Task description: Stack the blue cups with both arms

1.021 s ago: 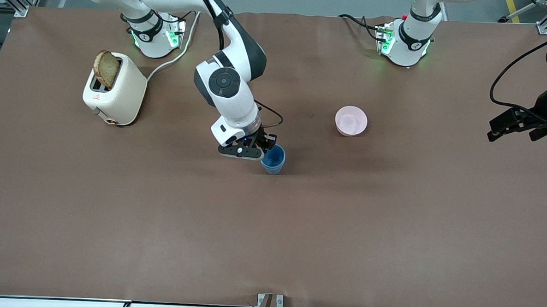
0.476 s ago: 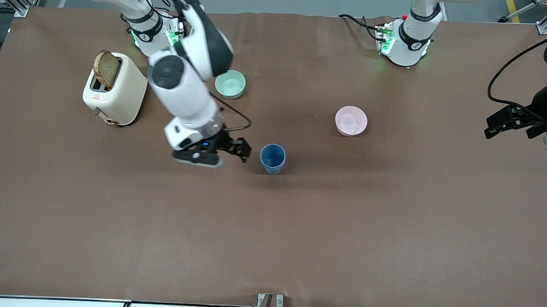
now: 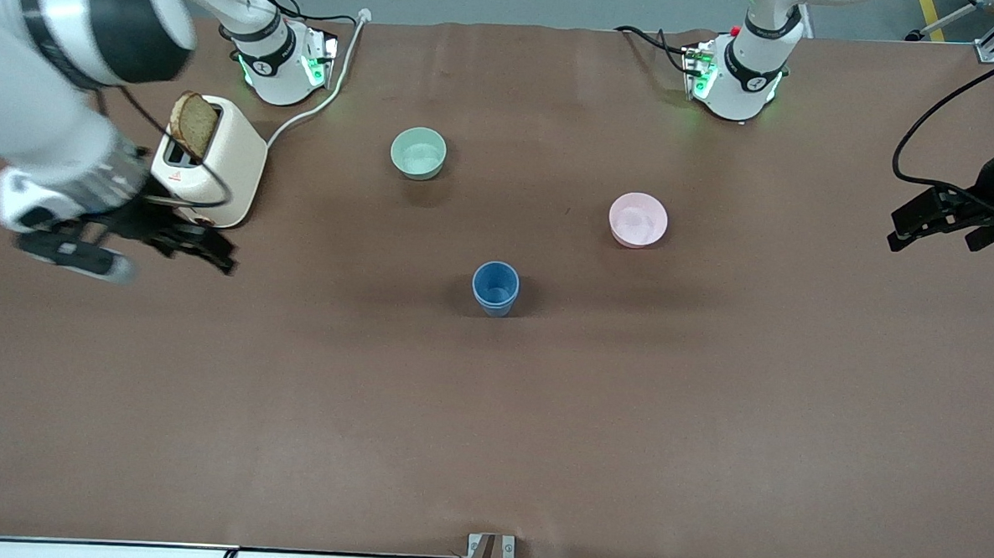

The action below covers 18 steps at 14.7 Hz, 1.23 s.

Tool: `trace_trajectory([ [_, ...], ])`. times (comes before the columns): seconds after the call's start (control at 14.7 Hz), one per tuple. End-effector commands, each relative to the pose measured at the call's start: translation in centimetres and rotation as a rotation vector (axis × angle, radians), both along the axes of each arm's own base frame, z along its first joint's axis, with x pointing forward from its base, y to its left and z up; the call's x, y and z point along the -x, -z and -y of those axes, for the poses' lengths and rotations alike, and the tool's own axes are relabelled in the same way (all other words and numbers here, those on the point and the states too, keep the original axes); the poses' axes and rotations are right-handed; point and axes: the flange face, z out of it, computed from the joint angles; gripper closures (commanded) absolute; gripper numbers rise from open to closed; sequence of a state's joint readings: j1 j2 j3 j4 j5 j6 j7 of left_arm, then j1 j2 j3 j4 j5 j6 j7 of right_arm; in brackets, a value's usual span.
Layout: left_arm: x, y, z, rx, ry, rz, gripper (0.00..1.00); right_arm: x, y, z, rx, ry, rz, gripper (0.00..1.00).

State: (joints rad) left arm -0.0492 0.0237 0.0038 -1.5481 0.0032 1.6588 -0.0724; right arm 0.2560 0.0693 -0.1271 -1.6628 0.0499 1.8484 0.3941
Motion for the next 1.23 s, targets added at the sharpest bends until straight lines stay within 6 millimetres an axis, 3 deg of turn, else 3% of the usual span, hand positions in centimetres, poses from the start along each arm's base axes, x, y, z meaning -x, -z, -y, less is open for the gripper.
trace_trajectory([
  [0.0,0.4,-0.7,-0.1,0.006,0.013,-0.004,0.00,1.2,-1.0,7.7,0.029,-0.045,-0.014,0.00],
  [0.14,0.3,-0.6,-0.3,0.009,0.009,-0.006,0.00,1.7,-1.7,12.9,0.038,-0.081,-0.018,0.00],
  [0.34,0.4,-0.6,-0.2,0.000,0.008,-0.006,0.00,3.1,-4.3,16.9,0.036,-0.115,-0.069,0.00],
  [0.54,0.6,-1.1,0.2,0.007,0.013,-0.006,0.00,4.5,-7.6,17.2,0.029,-0.113,-0.116,0.00],
  [0.68,0.5,-1.0,0.2,0.007,0.003,-0.008,0.00,5.6,-8.7,16.8,0.019,-0.121,-0.145,0.00],
  [0.82,0.6,-1.1,0.5,0.008,0.007,-0.006,0.00,7.9,-11.2,16.2,0.020,-0.129,-0.117,0.00],
  [1.16,0.7,-1.2,0.5,0.006,0.007,-0.003,0.00,10.7,-12.9,15.4,0.009,-0.144,-0.151,0.00],
])
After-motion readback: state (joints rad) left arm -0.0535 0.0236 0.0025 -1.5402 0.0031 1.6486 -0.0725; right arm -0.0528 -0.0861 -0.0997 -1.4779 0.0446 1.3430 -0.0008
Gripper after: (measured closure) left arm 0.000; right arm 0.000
